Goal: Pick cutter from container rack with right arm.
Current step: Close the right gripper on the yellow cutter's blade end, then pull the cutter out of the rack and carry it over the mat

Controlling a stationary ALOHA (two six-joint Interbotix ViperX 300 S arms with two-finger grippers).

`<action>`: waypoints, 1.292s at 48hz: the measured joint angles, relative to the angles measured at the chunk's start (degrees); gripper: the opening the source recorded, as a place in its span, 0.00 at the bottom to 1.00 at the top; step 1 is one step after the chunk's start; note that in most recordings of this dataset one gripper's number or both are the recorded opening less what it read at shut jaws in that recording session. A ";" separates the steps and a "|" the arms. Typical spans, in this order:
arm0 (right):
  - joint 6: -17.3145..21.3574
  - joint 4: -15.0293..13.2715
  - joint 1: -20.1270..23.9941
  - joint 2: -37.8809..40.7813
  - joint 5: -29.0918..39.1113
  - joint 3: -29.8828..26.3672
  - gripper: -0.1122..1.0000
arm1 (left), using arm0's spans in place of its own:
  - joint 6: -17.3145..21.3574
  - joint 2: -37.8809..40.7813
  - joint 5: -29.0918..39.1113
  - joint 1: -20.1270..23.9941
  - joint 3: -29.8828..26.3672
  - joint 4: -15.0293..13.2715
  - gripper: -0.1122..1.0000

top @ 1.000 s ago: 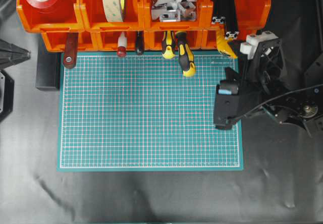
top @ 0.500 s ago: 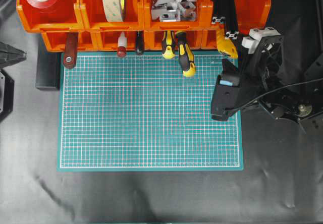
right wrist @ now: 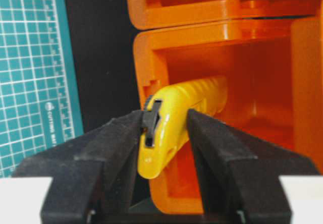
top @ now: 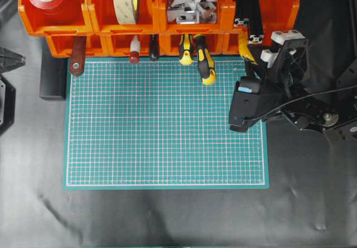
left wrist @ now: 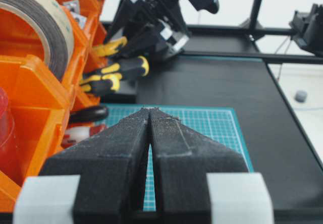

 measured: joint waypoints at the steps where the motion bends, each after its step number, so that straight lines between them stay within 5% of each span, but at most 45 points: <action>1: 0.00 0.00 0.00 0.00 0.00 0.00 0.36 | 0.09 0.00 0.00 -0.09 0.00 0.00 0.10; 21: -0.70 0.26 4.66 0.09 7.91 -5.54 0.35 | -0.09 -0.79 0.00 0.09 0.00 0.00 0.10; 40: -2.02 -0.09 13.97 -1.67 17.40 -14.59 0.35 | -0.18 -2.37 1.85 1.67 -0.09 0.00 0.10; 54: -2.11 -0.44 20.57 -4.57 17.49 -20.13 0.35 | -0.18 -2.55 3.08 1.76 -0.09 0.00 0.10; 62: -1.85 -0.35 20.92 -4.04 10.46 -20.74 0.35 | -0.18 -3.34 3.16 2.02 -0.53 0.00 0.10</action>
